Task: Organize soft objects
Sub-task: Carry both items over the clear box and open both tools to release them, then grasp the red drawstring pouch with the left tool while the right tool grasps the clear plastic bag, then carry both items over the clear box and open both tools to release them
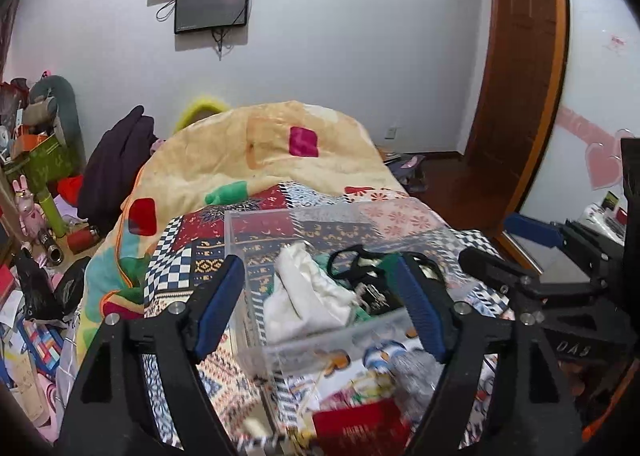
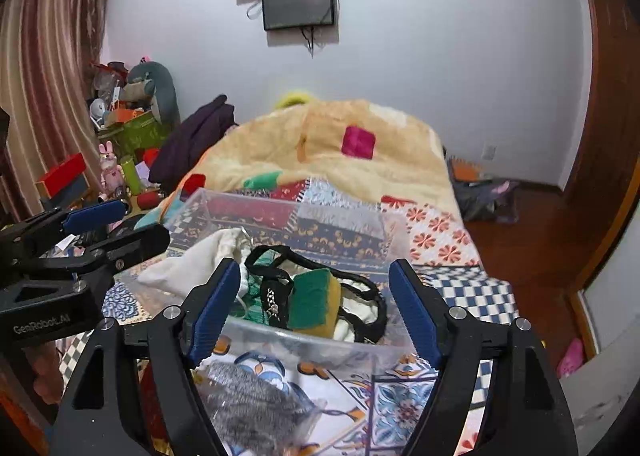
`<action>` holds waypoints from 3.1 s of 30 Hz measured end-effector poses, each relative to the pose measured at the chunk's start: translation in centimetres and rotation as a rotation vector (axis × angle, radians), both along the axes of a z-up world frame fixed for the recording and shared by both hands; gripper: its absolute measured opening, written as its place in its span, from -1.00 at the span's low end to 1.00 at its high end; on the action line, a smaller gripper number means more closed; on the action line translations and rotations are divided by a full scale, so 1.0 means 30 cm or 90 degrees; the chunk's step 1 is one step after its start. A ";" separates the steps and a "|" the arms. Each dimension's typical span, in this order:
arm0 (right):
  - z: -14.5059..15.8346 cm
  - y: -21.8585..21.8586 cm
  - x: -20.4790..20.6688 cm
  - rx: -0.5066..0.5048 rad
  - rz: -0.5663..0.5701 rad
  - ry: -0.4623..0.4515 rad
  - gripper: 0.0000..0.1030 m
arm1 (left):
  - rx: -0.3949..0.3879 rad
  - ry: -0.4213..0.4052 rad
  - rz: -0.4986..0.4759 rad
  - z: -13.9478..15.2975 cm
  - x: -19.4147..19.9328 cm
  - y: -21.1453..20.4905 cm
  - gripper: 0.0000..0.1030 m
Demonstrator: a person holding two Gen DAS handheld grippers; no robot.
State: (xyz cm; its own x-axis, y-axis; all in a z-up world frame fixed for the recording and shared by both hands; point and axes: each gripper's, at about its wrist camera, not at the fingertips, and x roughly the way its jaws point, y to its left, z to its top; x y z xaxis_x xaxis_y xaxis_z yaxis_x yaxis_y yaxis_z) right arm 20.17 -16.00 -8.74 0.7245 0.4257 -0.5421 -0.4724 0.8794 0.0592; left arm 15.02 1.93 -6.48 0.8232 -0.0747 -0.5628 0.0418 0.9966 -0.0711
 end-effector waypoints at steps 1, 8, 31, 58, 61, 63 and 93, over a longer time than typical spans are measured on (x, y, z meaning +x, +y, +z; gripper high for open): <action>0.011 -0.011 -0.017 0.003 0.002 -0.005 0.51 | -0.005 0.000 -0.004 0.003 -0.018 0.000 0.60; 0.014 -0.052 -0.097 0.007 0.014 -0.008 0.53 | -0.019 0.016 -0.025 -0.047 -0.111 -0.017 0.65; -0.321 0.050 -0.121 -0.027 0.104 0.182 -0.06 | -0.022 0.141 -0.085 -0.360 -0.175 -0.045 -0.27; -0.242 -0.027 -0.119 0.026 0.090 0.145 -0.68 | -0.047 0.044 -0.058 -0.194 -0.253 0.010 -1.00; -0.269 -0.012 -0.114 0.022 0.086 0.153 0.24 | -0.058 0.067 -0.075 -0.216 -0.243 0.003 -0.94; -0.279 0.003 -0.115 0.003 0.088 0.152 0.26 | -0.053 0.084 -0.077 -0.236 -0.231 -0.005 -0.70; -0.245 -0.056 -0.110 0.026 0.062 0.134 -0.52 | -0.067 0.063 -0.064 -0.231 -0.238 0.016 -0.84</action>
